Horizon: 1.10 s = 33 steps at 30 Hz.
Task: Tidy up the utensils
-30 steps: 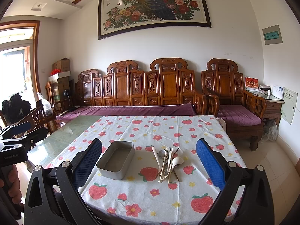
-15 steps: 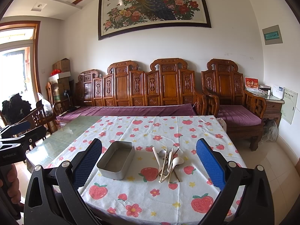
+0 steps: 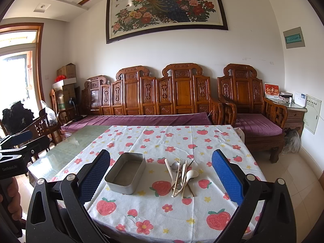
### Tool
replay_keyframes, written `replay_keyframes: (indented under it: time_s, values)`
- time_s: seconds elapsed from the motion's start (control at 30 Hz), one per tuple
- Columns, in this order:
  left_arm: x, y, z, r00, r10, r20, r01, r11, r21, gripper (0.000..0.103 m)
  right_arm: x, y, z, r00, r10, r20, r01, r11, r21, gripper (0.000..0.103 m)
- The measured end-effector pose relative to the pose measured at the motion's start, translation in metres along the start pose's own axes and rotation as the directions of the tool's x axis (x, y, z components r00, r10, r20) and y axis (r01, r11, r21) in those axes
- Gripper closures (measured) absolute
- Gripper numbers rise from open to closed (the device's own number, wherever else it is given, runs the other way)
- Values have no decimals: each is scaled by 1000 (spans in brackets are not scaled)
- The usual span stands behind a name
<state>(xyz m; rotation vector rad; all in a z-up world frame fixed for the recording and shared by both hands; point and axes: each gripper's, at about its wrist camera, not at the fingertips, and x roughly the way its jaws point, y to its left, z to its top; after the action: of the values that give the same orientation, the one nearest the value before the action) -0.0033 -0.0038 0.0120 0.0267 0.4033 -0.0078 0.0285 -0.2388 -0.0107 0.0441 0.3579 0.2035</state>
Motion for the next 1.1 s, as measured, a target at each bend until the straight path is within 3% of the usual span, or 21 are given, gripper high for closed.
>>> replay_keyframes:
  time_s: [1.1]
  values:
    - [-8,-5,6,1000,-1,-2,1,1000,-1,6,1,-4,-3,1000,1,-1,-1,1000,0,2]
